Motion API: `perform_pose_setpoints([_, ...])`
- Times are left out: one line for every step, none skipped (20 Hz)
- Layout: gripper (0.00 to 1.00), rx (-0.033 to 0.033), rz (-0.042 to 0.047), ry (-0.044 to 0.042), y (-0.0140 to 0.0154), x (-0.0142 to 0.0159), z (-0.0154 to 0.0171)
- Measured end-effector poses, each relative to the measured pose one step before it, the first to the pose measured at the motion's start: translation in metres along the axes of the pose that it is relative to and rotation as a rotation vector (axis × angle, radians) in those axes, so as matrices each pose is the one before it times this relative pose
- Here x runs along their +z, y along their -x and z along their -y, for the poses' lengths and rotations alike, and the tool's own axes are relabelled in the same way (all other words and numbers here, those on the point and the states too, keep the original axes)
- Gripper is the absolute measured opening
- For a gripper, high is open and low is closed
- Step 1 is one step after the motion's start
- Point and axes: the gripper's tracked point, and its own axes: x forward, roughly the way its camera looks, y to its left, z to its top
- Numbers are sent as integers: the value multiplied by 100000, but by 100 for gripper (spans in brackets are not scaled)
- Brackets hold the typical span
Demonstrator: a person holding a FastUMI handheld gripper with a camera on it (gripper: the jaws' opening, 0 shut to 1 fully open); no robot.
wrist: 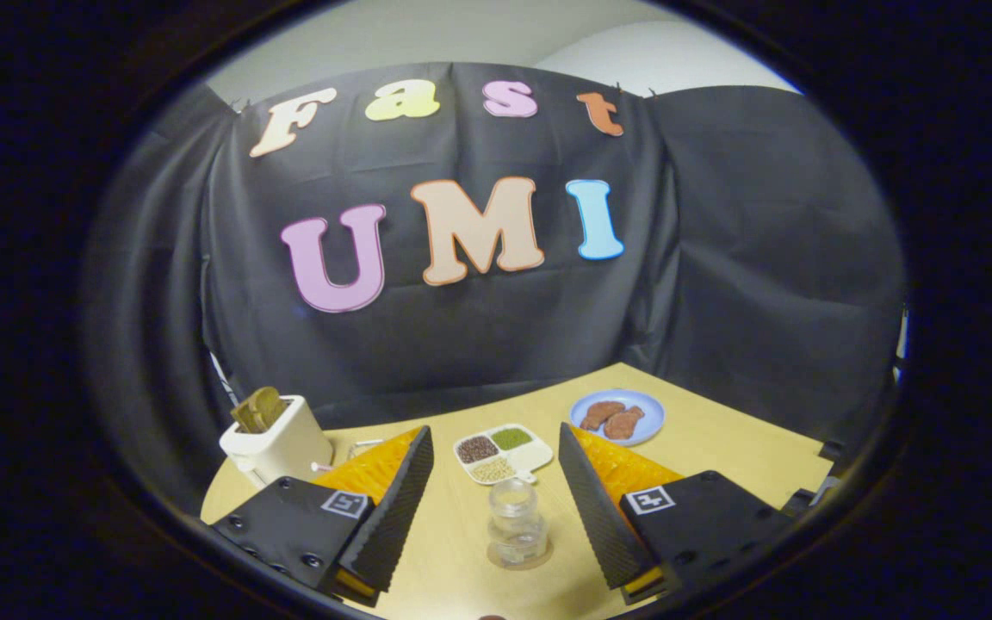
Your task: Take the bottle from table, then pour the juice into the cup, finally place the bottle on the coaster
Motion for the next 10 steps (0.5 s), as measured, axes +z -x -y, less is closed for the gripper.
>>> perform_pose_setpoints([92, 1456, 1618, -268, 513, 995, -222])
perform_pose_setpoints([92, 1105, 1359, -122, 587, 1003, -210])
perform_pose_setpoints([92, 1470, 1049, -119, 540, 799, -139])
perform_pose_setpoints([92, 1142, 1344, -82, 477, 956, -141])
perform_pose_setpoints([91, 694, 1162, -312, 489, 663, 163])
perform_pose_setpoints([91, 992, 525, -594, 433, 620, 32])
perform_pose_setpoints([91, 593, 589, -617, 535, 449, 86])
perform_pose_setpoints([91, 482, 589, -422, 451, 597, 188])
perform_pose_setpoints([91, 345, 598, -560, 390, 462, 215])
perform_pose_setpoints([91, 640, 329, -768, 456, 483, 145])
